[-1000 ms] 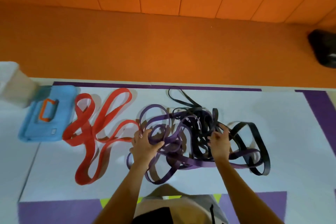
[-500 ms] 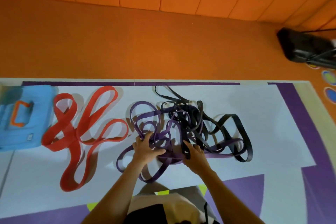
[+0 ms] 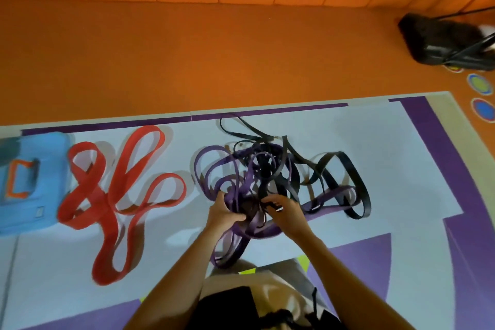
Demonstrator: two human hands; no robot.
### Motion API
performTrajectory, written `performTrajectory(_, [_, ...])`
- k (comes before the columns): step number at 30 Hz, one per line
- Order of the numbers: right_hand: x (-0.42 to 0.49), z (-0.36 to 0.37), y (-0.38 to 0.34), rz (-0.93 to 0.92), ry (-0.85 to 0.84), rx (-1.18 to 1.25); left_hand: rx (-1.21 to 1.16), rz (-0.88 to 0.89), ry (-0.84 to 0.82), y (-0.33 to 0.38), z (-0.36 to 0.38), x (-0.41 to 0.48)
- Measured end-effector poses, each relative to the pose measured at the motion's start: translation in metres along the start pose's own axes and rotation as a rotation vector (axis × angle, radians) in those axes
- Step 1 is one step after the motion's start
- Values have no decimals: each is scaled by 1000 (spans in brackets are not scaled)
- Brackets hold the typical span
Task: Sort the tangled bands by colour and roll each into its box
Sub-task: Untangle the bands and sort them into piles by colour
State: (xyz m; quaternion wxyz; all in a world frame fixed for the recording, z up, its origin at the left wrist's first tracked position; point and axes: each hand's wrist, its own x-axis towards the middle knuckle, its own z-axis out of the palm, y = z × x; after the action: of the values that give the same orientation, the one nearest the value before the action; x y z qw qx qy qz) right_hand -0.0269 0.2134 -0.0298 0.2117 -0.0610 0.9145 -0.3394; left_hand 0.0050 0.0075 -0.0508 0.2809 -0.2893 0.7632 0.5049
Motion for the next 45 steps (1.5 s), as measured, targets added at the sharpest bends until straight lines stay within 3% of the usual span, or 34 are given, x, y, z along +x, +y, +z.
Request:
performTrajectory(6, [2,-10,9,18,182,102,-13,63,106,3,-36,-7])
performTrajectory(9, [7,-26,16,98,387,254,172,152,85,5,-44,-10])
performTrajectory(12, [17,-47,29,120,497,219,353,128,127,10,-37,-20])
performTrajectory(15, [22,-70,54,168,533,112,512,28,243,19,-27,-27])
performTrajectory(18, [24,-97,91,418,527,59,585,-27,295,36,-9,-31])
performTrajectory(21, [20,-120,126,683,460,112,648,-21,325,49,18,-30])
performTrajectory(24, [12,-139,164,763,324,180,696,37,327,60,48,-25])
performTrajectory(27, [8,-155,194,736,267,165,744,144,329,78,78,-18])
performTrajectory(33, [33,-195,208,635,426,201,776,399,375,112,132,-16])
performTrajectory(35, [49,-210,203,558,473,207,746,352,305,125,146,-14])
performTrajectory(39, [79,-239,188,289,532,130,822,142,12,132,172,-13])
performTrajectory(42, [95,-248,181,18,471,111,885,96,-18,127,183,-18])
performTrajectory(45, [107,-253,184,-80,350,76,952,117,21,128,187,-14])
